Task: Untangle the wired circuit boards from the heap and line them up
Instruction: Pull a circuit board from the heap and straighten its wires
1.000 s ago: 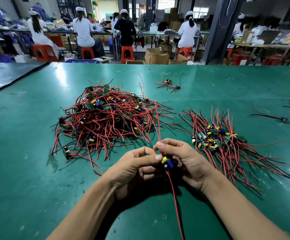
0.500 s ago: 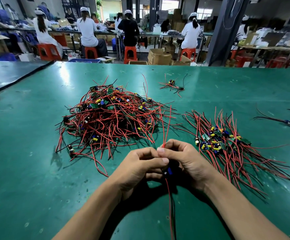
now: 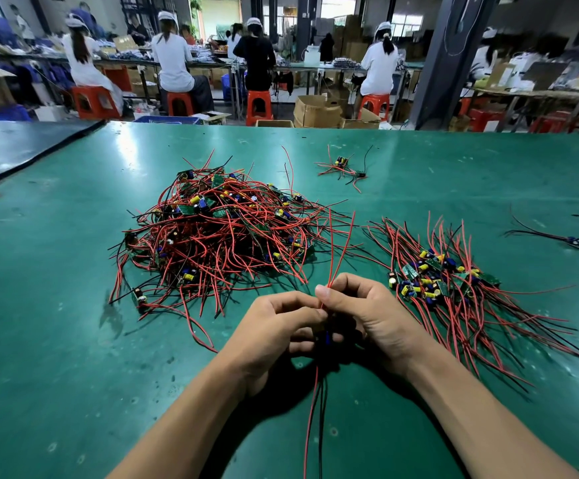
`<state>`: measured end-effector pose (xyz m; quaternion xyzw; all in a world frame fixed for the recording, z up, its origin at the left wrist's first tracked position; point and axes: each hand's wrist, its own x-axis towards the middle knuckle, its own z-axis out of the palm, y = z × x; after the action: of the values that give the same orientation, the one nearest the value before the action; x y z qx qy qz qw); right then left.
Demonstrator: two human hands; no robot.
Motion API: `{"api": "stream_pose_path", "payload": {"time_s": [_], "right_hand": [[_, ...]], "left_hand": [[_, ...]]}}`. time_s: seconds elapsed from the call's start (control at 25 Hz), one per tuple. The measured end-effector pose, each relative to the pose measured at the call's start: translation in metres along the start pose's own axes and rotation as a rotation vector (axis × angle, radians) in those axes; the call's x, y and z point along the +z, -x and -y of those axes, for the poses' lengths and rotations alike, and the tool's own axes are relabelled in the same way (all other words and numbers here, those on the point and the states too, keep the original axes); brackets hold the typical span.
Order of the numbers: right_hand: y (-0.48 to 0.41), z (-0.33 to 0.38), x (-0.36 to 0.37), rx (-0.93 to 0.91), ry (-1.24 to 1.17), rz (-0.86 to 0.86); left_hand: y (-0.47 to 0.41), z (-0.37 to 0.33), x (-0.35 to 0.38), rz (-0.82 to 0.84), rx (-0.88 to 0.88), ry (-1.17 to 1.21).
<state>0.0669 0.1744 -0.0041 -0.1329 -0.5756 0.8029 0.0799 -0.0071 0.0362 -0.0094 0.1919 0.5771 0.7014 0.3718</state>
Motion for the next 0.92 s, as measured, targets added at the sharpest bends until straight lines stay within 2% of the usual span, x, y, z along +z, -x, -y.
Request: {"api": "stream_pose_path", "payload": {"time_s": [0.32, 0.44, 0.56, 0.8, 0.92], "right_hand": [[-0.001, -0.006, -0.004, -0.022, 0.097, 0.023], [-0.006, -0.007, -0.007, -0.177, 0.288, -0.126], [-0.012, -0.009, -0.010, -0.283, 0.362, -0.238], [-0.021, -0.008, -0.018, -0.248, 0.186, -0.396], [-0.024, -0.003, -0.019, -0.316, 0.027, -0.475]], "left_hand": [[0.002, 0.001, 0.006, -0.090, 0.102, -0.059], [0.000, -0.001, 0.005, -0.083, 0.052, -0.032], [-0.002, -0.004, 0.005, -0.062, 0.011, -0.001], [-0.001, -0.005, 0.004, -0.017, -0.005, -0.011], [0.000, -0.005, 0.004, 0.003, -0.019, -0.009]]}}
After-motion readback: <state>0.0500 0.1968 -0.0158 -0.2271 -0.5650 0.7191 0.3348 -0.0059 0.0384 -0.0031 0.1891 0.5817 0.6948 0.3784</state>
